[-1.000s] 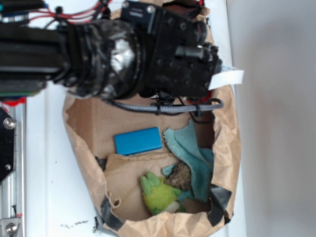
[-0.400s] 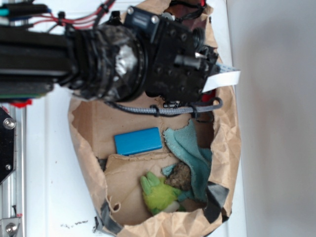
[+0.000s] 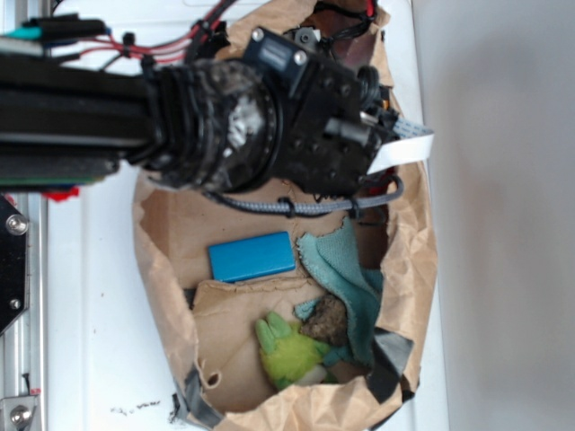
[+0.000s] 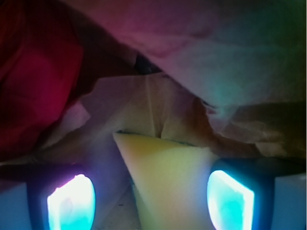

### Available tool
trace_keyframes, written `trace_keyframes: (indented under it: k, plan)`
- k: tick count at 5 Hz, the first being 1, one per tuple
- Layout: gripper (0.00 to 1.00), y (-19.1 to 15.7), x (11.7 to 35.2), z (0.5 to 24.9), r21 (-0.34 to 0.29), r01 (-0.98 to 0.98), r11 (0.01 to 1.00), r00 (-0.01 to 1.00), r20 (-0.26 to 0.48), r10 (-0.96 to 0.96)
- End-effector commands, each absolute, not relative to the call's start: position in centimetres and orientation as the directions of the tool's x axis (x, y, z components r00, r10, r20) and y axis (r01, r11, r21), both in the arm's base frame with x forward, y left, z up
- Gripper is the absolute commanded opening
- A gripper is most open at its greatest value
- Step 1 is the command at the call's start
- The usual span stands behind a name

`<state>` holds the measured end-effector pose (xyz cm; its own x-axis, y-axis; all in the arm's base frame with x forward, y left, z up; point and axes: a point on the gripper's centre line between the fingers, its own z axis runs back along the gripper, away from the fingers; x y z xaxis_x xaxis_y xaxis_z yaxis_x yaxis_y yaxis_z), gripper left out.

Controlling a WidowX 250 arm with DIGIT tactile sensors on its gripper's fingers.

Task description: Grab the green sponge.

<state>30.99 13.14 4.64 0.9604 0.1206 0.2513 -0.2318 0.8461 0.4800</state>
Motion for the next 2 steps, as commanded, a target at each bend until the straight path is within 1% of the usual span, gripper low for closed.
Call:
trace_keyframes:
  k: [1, 2]
  plan:
    - [1.0, 13.06, 31.35, 4.41, 0.485, -0.238, 0.841, 0.951, 0.293, 0.1]
    - [1.0, 12.69, 31.38, 3.56, 0.49, -0.236, 0.839, 0.947, 0.31, 0.085]
